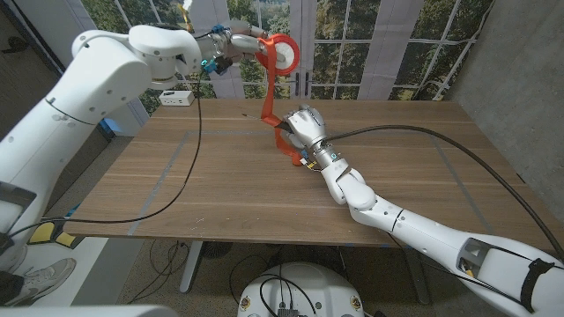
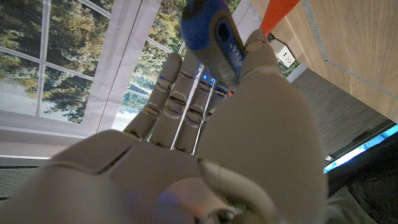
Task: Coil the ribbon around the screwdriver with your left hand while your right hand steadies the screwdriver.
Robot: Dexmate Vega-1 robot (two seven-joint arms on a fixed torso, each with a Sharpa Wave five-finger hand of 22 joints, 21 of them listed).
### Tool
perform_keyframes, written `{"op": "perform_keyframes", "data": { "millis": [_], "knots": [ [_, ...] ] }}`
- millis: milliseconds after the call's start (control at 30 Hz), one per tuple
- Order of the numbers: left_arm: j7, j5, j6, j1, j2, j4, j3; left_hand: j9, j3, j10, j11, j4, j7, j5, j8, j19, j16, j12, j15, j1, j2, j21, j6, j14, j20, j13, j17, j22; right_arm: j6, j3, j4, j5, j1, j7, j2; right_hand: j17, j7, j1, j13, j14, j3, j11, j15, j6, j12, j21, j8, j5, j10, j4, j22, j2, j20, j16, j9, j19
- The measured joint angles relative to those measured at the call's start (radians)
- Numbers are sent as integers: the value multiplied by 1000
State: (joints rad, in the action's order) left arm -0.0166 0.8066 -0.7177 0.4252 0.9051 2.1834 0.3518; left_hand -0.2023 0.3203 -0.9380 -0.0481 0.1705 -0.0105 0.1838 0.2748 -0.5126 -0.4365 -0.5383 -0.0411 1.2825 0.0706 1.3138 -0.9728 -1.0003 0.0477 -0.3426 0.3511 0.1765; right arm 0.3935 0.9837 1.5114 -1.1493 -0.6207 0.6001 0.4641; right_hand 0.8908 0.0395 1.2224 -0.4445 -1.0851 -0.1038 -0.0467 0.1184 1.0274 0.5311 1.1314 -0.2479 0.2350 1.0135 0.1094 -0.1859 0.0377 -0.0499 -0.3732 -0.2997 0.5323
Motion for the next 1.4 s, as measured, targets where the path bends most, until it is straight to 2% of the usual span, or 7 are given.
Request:
{"op": "perform_keyframes", "data": {
  "millis": [400, 667, 1000, 1067, 1367, 1400],
  "knots": [
    [94, 35, 39, 13, 22, 3, 13, 0, 0, 0, 0, 0, 0, 6, -1, 0, 4, 4, 0, 0, 0, 0, 0, 0, 0, 0, 0, 0, 66, -5, -27, 51, 17, -3, -22, 1, 0, 0, 0, -3, 4, -2, 0, 0, -2, 8, 1, 0, 2, -4, 0, 0, 0, 2, 0, 0],
    [140, 53, 64, 49, 52, 12, 15, 0, 0, -2, 2, 0, 0, 6, -4, 0, 7, 5, 0, -2, -2, 0, 0, 0, 0, 0, 0, 0, 120, -20, -34, 100, 22, 17, -36, 6, -4, 0, 0, -3, 4, 0, 0, 4, -6, 11, 2, 2, 7, -4, 0, 0, 0, 2, 0, 0],
    [149, 58, 71, 104, 83, 19, 7, 0, 0, -4, 3, 0, 1, 6, -11, 2, 19, 9, 0, -3, -3, 4, -6, -10, 2, 0, 0, -1, 165, -27, -34, 159, 22, 67, -39, 6, -7, 0, 0, -4, 6, 0, 0, 8, -11, 19, 6, 2, 11, -2, 0, 0, 0, 2, 1, 0],
    [168, 72, 91, 113, 88, 19, 5, 0, 0, -4, 3, 0, 1, 6, -13, 2, 20, 9, -4, -3, -3, 5, -6, -14, 2, 0, 0, -1, 168, -57, -14, 171, 11, 79, -43, 8, -7, 0, 0, -5, 6, 0, 2, 8, -12, 19, 6, 2, 11, -2, 0, 0, 0, 2, 1, 0],
    [171, 75, 95, 167, 107, 4, -3, 0, 0, -4, 3, 0, 1, 5, -16, 2, 23, 15, -4, -3, -3, 6, -6, -14, 2, 0, 0, -1, 174, -57, -14, 214, 11, 139, -43, 13, -7, 0, 0, -9, 13, 0, 2, 8, -17, 23, 9, 6, 17, -4, 5, 0, 0, 2, 0, 0],
    [183, 99, 112, 174, 109, 0, -5, 0, 0, -4, 3, 0, 1, 5, -17, 2, 23, 16, -4, -3, -3, 6, -6, -14, 2, 0, 0, -1, 174, -86, 25, 217, -6, 149, -34, 13, -7, 0, 0, -9, 13, 0, 2, 8, -17, 23, 9, 6, 17, -4, 5, 0, 0, 2, 0, 0]
  ]
}}
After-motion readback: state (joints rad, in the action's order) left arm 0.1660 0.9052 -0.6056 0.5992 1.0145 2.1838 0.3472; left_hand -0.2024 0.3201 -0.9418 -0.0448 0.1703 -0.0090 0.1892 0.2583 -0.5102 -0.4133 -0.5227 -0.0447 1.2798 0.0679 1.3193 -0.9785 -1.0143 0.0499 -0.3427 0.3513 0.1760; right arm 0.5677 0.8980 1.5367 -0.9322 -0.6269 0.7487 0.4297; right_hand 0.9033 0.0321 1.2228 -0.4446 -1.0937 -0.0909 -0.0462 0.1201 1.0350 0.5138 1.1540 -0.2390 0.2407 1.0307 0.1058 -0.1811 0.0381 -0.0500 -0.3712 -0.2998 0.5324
